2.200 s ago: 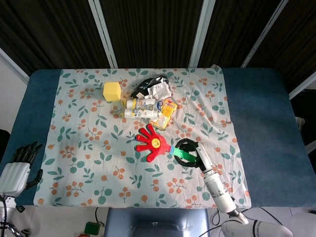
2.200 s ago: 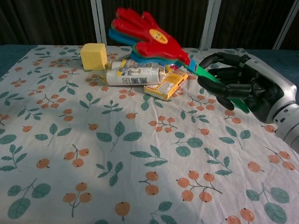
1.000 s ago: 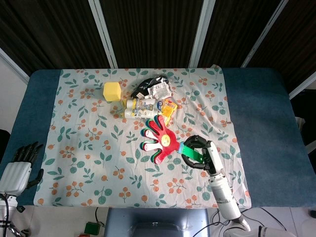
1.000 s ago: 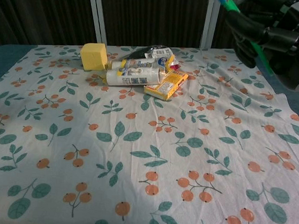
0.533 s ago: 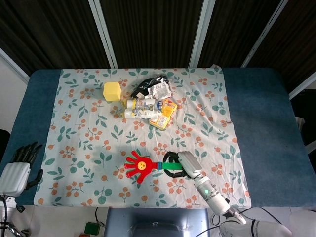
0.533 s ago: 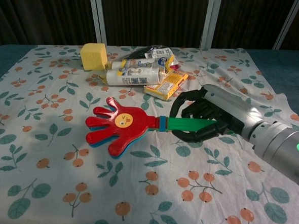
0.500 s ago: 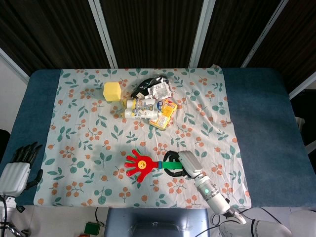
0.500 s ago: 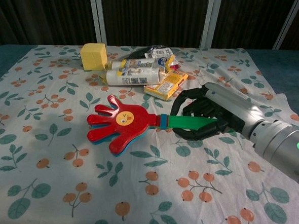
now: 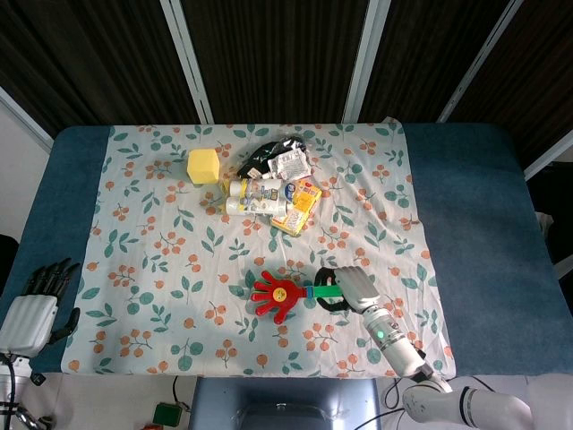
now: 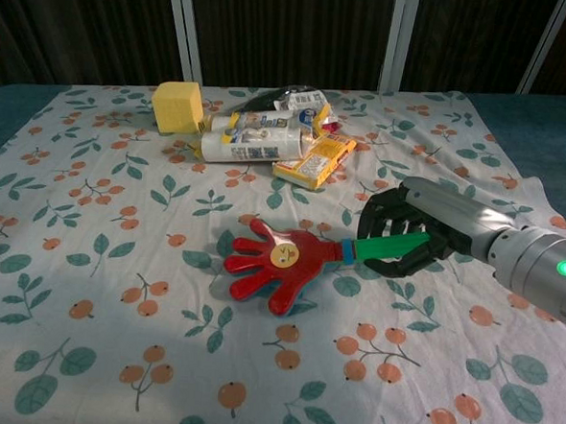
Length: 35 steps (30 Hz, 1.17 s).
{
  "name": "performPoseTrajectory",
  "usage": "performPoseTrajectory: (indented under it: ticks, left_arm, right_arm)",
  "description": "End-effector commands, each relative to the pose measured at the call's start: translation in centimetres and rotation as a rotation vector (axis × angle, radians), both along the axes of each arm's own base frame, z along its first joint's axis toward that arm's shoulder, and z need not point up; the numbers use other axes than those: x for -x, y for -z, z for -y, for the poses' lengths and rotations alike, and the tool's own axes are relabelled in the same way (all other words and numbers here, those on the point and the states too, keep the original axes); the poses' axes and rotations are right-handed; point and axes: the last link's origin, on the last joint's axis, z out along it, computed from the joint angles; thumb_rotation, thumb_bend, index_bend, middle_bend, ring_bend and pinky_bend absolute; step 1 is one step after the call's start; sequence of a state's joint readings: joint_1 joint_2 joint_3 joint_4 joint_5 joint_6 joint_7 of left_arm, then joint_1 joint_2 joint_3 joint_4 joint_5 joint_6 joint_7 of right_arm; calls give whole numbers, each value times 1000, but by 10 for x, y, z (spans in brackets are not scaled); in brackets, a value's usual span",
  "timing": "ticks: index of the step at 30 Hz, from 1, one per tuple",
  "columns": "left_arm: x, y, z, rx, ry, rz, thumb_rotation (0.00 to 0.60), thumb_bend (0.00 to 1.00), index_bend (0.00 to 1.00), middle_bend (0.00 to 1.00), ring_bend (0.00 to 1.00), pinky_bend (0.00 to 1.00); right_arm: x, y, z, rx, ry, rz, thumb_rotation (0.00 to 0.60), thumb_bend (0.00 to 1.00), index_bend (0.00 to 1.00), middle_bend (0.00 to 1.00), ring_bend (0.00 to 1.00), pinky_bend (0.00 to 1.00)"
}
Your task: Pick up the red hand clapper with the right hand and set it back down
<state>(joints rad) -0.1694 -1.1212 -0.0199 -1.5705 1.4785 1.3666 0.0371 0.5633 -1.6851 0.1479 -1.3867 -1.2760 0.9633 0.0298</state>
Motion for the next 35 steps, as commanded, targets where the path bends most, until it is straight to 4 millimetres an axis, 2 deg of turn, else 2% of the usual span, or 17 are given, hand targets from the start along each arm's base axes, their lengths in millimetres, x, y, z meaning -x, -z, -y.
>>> performPoseTrajectory:
  ticks: [1, 4, 6, 8, 12, 15, 16, 19, 22, 26, 28, 35]
  left_arm:
    - [0, 0, 0, 0, -2, 0, 600, 469, 0, 0, 0, 84]
    - [1, 0, 0, 0, -5, 0, 600, 469, 0, 0, 0, 84]
    - [1, 0, 0, 0, -6, -1, 600, 469, 0, 0, 0, 84]
    - [1, 0, 0, -1, -6, -1, 600, 469, 0, 0, 0, 84]
    - [0, -1, 1, -6, -4, 0, 600, 469, 0, 0, 0, 84]
    - [-2, -5, 4, -26, 8, 1, 600, 470, 0, 0, 0, 85]
    - [-3, -6, 7, -39, 13, -2, 600, 469, 0, 0, 0, 84]
    - [-3, -9, 12, -85, 18, -37, 600, 469, 0, 0, 0, 84]
    - [-8, -5, 15, -92, 39, -49, 600, 468, 0, 0, 0, 83]
    - [-15, 1, 16, -101, 108, -59, 600, 469, 0, 0, 0, 76]
    - [-16, 4, 17, -92, 125, -48, 600, 469, 0, 0, 0, 73]
    - [-11, 2, 13, -103, 99, -50, 600, 471, 0, 0, 0, 73]
  right_arm:
    - [3, -6, 4, 11, -6, -38, 600, 452, 311, 442, 409, 491]
    - [11, -14, 4, -4, -7, -109, 600, 312, 138, 302, 273, 335]
    - [15, -27, 4, -20, -10, -179, 600, 217, 28, 170, 145, 193]
    - [16, -42, 0, -16, -17, -231, 600, 184, 0, 69, 44, 101]
    - [18, -81, -18, 106, -75, -354, 600, 180, 0, 1, 0, 16]
    - [33, -121, -52, 270, -84, -476, 600, 180, 0, 0, 0, 0]
    - [42, -137, -68, 336, -51, -505, 600, 181, 0, 0, 0, 0]
    - [71, -166, -108, 449, 34, -520, 600, 181, 0, 0, 0, 0]
    - [100, -184, -131, 525, 89, -521, 600, 180, 0, 0, 0, 0]
    - [118, -198, -137, 559, 116, -510, 600, 180, 0, 0, 0, 0]
    - [121, -205, -136, 587, 125, -507, 600, 181, 0, 0, 0, 0]
    - [127, -212, -133, 540, 145, -489, 600, 181, 0, 0, 0, 0]
